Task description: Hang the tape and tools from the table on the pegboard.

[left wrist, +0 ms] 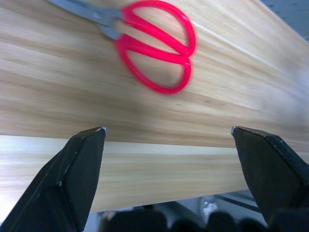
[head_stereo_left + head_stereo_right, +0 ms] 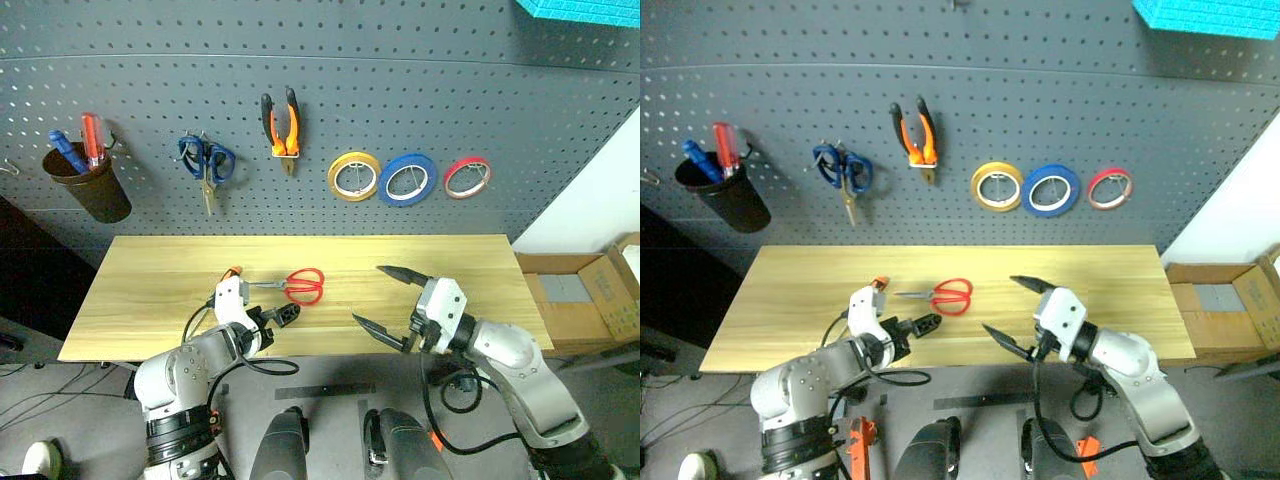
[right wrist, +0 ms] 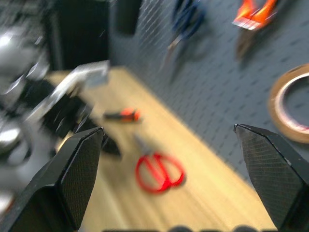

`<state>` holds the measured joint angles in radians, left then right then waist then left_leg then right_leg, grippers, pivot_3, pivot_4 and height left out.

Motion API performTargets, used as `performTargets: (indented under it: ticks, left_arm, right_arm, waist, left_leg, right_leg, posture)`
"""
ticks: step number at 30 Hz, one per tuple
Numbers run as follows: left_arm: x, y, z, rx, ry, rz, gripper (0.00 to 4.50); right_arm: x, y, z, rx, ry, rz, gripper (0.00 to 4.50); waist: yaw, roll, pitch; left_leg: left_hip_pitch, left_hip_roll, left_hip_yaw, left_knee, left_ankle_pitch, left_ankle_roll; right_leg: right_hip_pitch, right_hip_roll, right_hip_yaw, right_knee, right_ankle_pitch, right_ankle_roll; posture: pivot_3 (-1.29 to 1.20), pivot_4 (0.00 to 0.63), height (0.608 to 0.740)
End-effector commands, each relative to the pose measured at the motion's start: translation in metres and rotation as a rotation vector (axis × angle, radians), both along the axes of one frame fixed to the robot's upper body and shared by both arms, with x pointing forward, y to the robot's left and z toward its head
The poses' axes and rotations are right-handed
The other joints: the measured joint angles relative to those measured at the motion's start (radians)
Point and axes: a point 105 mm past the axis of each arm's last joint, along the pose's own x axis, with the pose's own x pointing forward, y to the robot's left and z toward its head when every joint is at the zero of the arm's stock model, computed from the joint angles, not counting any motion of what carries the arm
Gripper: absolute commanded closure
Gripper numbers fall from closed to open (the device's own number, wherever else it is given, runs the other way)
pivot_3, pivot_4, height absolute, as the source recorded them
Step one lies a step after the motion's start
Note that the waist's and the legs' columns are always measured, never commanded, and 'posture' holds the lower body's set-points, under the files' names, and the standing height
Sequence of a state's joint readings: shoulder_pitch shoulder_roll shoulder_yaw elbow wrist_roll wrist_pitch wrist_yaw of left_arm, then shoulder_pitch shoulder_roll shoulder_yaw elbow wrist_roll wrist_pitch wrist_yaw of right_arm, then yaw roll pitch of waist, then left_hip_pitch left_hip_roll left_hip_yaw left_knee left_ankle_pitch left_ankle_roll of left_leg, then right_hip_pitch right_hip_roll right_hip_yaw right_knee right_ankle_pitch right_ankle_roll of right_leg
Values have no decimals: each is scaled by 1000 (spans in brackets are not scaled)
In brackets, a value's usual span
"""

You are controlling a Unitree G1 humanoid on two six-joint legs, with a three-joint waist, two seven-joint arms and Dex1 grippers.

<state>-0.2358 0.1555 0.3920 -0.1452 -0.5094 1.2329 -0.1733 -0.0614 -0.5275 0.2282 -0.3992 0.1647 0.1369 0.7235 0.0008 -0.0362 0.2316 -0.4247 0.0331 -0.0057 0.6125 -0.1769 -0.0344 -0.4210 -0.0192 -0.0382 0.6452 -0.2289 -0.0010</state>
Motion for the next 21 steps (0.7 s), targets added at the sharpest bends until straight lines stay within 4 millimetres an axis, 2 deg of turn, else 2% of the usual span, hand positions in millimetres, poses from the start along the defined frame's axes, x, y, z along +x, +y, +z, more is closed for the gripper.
performTargets:
  ticks: [1,7,15,21]
  left_arm:
    - [9,7,4,0,-36,-2,16]
    - [19,14,-7,14,-26,-11,16]
    - [39,12,-17,5,-39,-48,16]
    - [54,12,0,120,-142,-195,16]
  right_arm:
    - [-7,0,2,-73,-13,50,0]
    - [-4,-2,0,-136,-3,52,0]
    - [-3,-1,2,-192,-25,57,0]
    - [1,-2,3,-214,-27,38,0]
  waist:
    - [0,0,0]
    - [0,0,0]
    - [0,-1,0]
    - [-2,-1,0]
  left_leg:
    - [0,0,0,0,0,0]
    - [0,0,0,0,0,0]
    - [0,0,1,0,0,0]
    - [0,0,1,0,0,0]
  right_leg:
    - [0,0,0,0,0,0]
    - [0,-1,0,0,0,0]
    - [0,-1,0,0,0,0]
    - [-1,-1,0,0,0,0]
  posture:
    - [1,203,740]
    - [-16,208,740]
    - [-31,211,740]
    - [-39,212,740]
